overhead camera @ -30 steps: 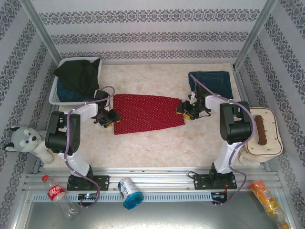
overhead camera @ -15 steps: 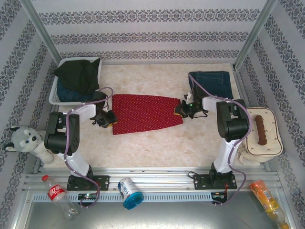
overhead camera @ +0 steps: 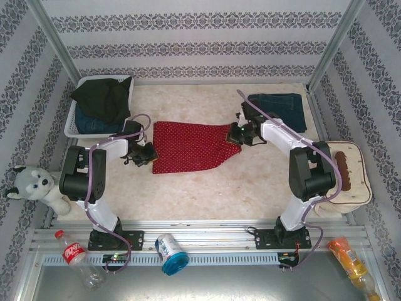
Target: Fold and stack the skirts
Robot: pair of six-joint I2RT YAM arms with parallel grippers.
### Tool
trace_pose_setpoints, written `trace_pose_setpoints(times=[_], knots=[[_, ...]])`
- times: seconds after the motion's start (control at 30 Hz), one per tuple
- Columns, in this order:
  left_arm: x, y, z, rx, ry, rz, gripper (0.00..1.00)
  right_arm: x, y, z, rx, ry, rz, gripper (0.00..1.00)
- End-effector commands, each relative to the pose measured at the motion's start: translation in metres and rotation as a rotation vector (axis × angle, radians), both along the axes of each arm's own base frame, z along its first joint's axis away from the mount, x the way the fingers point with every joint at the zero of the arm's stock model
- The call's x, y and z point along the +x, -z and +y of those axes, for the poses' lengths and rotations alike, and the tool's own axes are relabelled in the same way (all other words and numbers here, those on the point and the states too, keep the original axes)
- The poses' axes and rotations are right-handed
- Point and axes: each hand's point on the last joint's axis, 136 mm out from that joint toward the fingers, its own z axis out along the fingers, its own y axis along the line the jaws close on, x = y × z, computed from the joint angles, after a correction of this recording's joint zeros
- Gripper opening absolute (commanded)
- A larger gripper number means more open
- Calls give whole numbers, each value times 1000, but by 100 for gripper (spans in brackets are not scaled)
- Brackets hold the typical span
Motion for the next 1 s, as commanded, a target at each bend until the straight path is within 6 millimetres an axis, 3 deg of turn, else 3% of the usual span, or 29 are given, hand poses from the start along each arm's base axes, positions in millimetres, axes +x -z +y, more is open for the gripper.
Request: trace_pose_setpoints(times=[0.0, 0.1, 0.23, 0.43, 0.5, 0.67, 0.8, 0.97], knots=[[-4, 14, -16, -50, 27, 12, 12, -6, -8, 5, -119, -16, -12, 0], [-5, 12, -17, -54, 27, 12, 13, -7, -7, 17, -132, -35, -3, 0], [-6, 12, -16, -52, 25, 16, 14, -6, 2, 4, -136, 27, 19, 0], [-6, 8, -15, -45, 26, 17, 20, -22, 25, -46, -42, 172, 120, 66], [-6, 8, -13, -35, 31, 20, 22, -29, 32, -54, 63, 216, 162, 81], [-8, 8, -11, -16, 39, 35, 23, -50, 47, -68, 150, 323, 245, 85], [-9, 10, -9, -3, 40, 43, 24, -57, 55, -59, 271, 394, 289, 87], [-10, 11, -10, -4, 43, 51, 24, -48, 60, -45, 378, 418, 281, 85]])
